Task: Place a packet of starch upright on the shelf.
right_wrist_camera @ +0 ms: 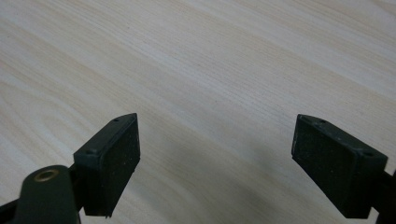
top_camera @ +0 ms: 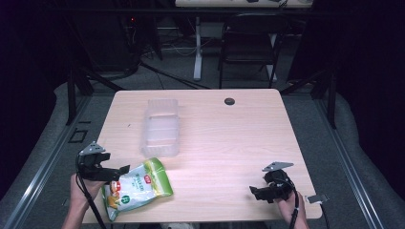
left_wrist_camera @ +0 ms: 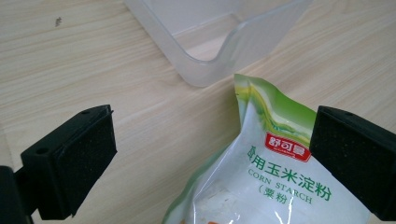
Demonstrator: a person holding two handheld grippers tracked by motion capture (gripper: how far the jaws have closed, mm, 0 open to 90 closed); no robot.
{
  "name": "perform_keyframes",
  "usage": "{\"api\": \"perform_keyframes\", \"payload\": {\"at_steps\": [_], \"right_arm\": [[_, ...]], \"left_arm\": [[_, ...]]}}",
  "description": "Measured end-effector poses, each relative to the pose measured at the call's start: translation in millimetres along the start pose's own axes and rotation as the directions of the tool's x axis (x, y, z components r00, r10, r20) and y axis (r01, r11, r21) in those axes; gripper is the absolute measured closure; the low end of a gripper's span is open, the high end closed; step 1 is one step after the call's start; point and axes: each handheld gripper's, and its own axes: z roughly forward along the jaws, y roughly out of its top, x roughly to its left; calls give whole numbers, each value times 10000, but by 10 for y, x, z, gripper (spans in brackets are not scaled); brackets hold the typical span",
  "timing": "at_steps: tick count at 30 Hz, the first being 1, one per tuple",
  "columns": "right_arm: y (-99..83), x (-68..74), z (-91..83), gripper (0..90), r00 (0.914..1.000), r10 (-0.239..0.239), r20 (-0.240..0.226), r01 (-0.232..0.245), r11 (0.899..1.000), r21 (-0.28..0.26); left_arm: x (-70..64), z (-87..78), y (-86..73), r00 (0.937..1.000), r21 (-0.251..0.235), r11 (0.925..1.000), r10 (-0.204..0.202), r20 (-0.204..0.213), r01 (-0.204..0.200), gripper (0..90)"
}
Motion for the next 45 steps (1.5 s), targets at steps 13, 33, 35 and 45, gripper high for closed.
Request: {"api": "perform_keyframes", "payload": {"at_steps": [13, 33, 35, 45], "right_arm": [[0, 14, -1, 149, 9999, -148, 37, 147, 9996, 223], [-16, 32, -5, 150, 9999, -103, 67, 102, 9997, 232], [-16, 32, -5, 149, 9999, -140, 61, 139, 9996, 252], [-15, 38, -2, 149, 9999, -145, 65, 143, 9996, 263]], "left_arm": [[-217, 356, 141, 9939, 1148, 9884, 928, 592, -991, 156], [-198, 685, 128, 9752, 2367, 9511, 1674, 1445, -1983, 643], [-205, 655, 131, 9720, 2263, 9499, 1863, 1430, -2154, 719], [-81, 524, 45, 9711, 2023, 9580, 1707, 1669, -2032, 873]]}}
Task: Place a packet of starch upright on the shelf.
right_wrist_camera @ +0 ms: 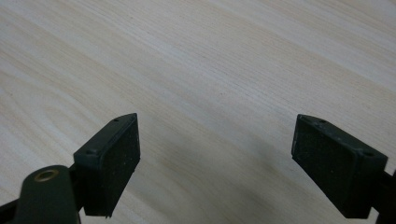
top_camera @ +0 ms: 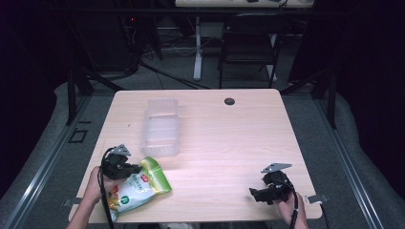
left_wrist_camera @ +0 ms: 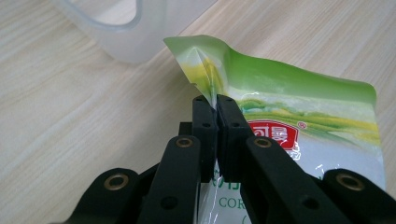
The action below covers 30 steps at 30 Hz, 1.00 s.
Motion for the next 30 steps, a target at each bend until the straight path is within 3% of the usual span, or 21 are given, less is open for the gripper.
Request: {"api": "perform_keyframes", "payload": {"at_steps": [13, 16, 19, 20, 22, 25, 26, 30], "right_arm": [[-3, -3, 4, 149, 10000, -3, -4, 3, 10000, 35], [-4, -11, -5, 149, 10000, -25, 15, 25, 10000, 27], [3, 4, 3, 149, 10000, -23, 16, 23, 10000, 5], [5, 7, 7, 149, 10000, -6, -10, 6, 10000, 28], [4, 7, 9, 150, 10000, 18, -41, -18, 10000, 17], [3, -4, 4, 149, 10000, -19, -42, 19, 10000, 31], [4, 5, 4, 149, 10000, -7, 25, 7, 10000, -4], [8, 10, 5, 149, 9999, -98, -68, 99, 9999, 63]], "left_arm": [[74, -99, -121, 9993, 152, 9993, -338, 134, 336, 861], [94, -84, -105, 9981, 221, 9979, -606, 87, 603, 771], [118, -66, -79, 9955, 120, 9956, -927, 215, 925, 626], [128, -63, -64, 9946, 64, 9947, -1029, 165, 1028, 532], [131, -49, -26, 9928, -77, 9931, -1170, 264, 1173, 509], [107, 3, 43, 9933, 56, 9934, -1145, 169, 1145, 429], [85, 39, 61, 9944, 298, 9940, -1052, 46, 1050, 408], [76, 87, 58, 9952, 654, 9930, -972, -124, 978, 425]]}}
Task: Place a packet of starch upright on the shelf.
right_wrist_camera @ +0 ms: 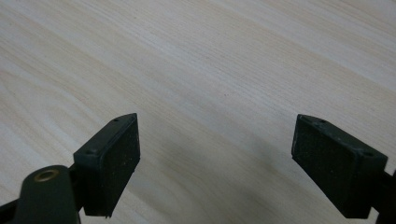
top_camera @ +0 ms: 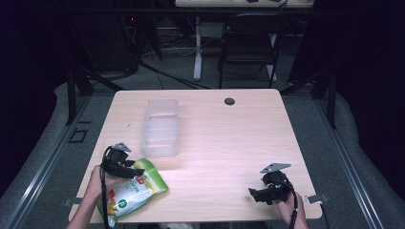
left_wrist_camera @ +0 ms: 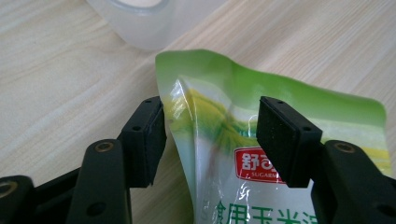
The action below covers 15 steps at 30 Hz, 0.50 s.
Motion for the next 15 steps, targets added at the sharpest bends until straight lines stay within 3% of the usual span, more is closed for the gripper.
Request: {"api": "perform_keyframes", "payload": {"at_steps": [4, 9, 10, 15], "right_arm": [[-12, -13, -8, 150, 9999, 71, 73, -71, 10000, -32], [0, 4, -1, 149, 10000, 9, -9, -9, 10000, -17], [-4, 5, 8, 150, 10000, -10, 6, 10, 10000, 10], [-10, 0, -15, 149, 10000, 62, 66, -61, 9999, -100]], "left_arm": [[-18, 34, 5, 9997, 228, 9996, 153, -212, -148, 530], [-23, 33, -22, 9999, 190, 9998, 99, 29, -99, 616], [-19, 34, -26, 9999, 173, 9998, 93, 126, -96, 677], [-43, 28, -52, 9995, 79, 9998, 192, 255, -194, 784]]}}
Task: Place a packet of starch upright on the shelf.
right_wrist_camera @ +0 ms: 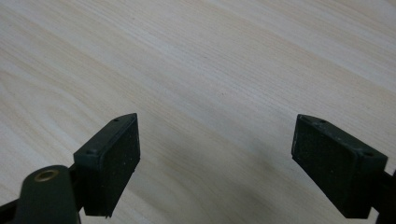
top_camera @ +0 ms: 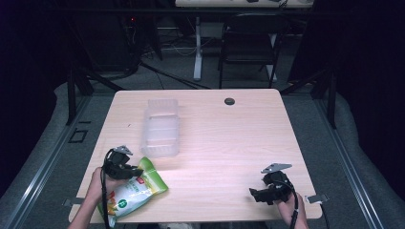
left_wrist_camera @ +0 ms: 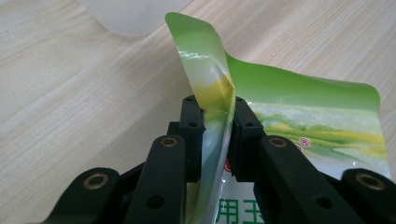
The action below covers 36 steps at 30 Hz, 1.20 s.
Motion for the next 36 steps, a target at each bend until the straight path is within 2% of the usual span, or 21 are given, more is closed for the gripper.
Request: {"api": "perform_keyframes", "payload": {"at_steps": [5, 11, 17, 19, 24, 26, 32, 33, 36], "right_arm": [[2, 14, 17, 150, 9999, -69, -109, 70, 9999, 86], [1, 2, -12, 149, 10000, -9, 53, 9, 10000, -45], [-3, 7, 9, 151, 10000, -64, -37, 64, 9999, 99], [-9, 11, -3, 150, 10000, 88, 28, -88, 9999, -109], [9, 33, 4, 150, 10000, -80, -28, 80, 10000, -7], [0, 24, 7, 150, 9999, -146, 80, 145, 9998, 109], [-2, 22, 1, 149, 10000, -6, 35, 6, 10000, -82], [3, 18, 0, 149, 9999, -122, 88, 121, 9999, 88], [-10, 7, 13, 151, 9999, -116, 4, 115, 9997, 228]], "left_arm": [[-19, -29, -21, 9993, -51, 9998, 199, -318, -201, 791], [-18, -51, -49, 9995, -349, 9994, -25, -314, 14, 791], [30, -129, -95, 9984, -746, 9966, -382, -421, 350, 790], [34, -144, -109, 9980, -860, 9954, -453, -445, 413, 791], [29, -175, -128, 9972, -1090, 9926, -586, -474, 531, 791], [48, -180, -129, 9968, -1155, 9917, -633, -498, 572, 790], [76, -247, -173, 9935, -1688, 9807, -1067, -406, 984, 791], [78, -263, -185, 9919, -1806, 9772, -1208, -390, 1119, 791], [101, -302, -204, 9900, -1943, 9728, -1357, -380, 1259, 792]]}}
